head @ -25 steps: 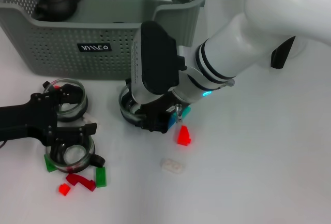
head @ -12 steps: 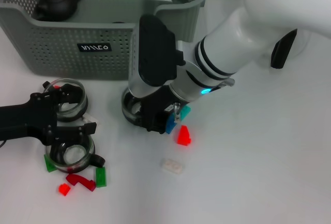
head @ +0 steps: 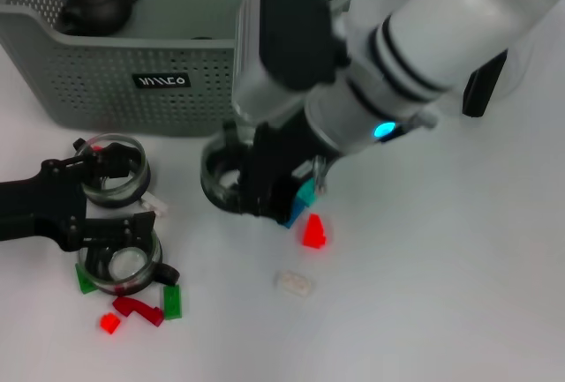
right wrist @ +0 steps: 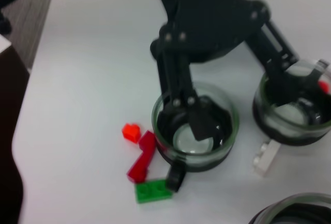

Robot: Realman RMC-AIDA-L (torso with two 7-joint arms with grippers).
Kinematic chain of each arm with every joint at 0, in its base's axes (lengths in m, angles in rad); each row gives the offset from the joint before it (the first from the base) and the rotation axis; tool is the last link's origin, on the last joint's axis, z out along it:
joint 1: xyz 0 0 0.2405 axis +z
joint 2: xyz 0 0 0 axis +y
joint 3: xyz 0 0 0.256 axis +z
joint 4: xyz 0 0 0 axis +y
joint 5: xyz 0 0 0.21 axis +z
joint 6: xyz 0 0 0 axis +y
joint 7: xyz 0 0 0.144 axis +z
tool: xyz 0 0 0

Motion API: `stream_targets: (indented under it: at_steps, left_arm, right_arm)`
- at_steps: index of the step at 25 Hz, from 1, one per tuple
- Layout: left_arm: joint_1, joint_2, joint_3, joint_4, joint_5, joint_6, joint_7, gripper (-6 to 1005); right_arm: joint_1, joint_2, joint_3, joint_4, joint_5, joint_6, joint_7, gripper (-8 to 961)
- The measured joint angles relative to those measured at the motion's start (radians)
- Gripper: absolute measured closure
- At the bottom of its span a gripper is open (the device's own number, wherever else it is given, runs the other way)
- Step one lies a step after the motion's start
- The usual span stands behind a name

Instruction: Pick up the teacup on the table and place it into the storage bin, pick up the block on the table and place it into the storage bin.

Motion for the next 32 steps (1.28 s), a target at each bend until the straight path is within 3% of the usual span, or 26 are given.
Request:
stream_targets:
  at_steps: [6,9,13,16,17,18,28,32]
  left_arm:
    - [-0.001,0.002,-0.006,0.009,-0.001,0.008,0.000,69]
    - [-0.006,0.002,-0.006,0.007,-0.001,0.004,0.000,69]
    - [-0.008,0.001,-0.005,0.005,-0.001,0.001,0.001,69]
    - [-0.008,-0.002,-0.005,0.002,-0.001,0.001,0.005,69]
    - [-0.008,-0.003,-0.006,0.001,-0.001,0.001,0.008,70]
    - [-0.008,-0.003,-0.006,0.001,-0.001,0.001,0.008,70]
    - [-0.009,-0.007,-0.006,0.001,-0.002,-0.004,0.014,78]
    - [-0.010,-0.009,-0.006,0.001,-0.004,-0.011,0.014,81]
  right_arm:
    - [-0.022,-0.001,0.206,-0.345,-0.034,-0.241,0.092,892]
    - [0.010,0.000,0.280,-0.442,-0.038,-0.259,0.094,892]
    - [0.048,0.002,0.348,-0.449,-0.074,-0.179,0.050,891]
    - [0.062,0.002,0.358,-0.384,-0.131,-0.042,0.002,891]
    - [0.085,0.000,0.362,-0.277,-0.158,0.062,-0.037,891]
    - [0.085,0.000,0.362,-0.277,-0.158,0.062,-0.037,891]
    - [0.215,0.005,0.381,0.334,-0.153,0.548,-0.326,891]
    - [0.251,0.007,0.380,0.444,-0.117,0.624,-0.395,891]
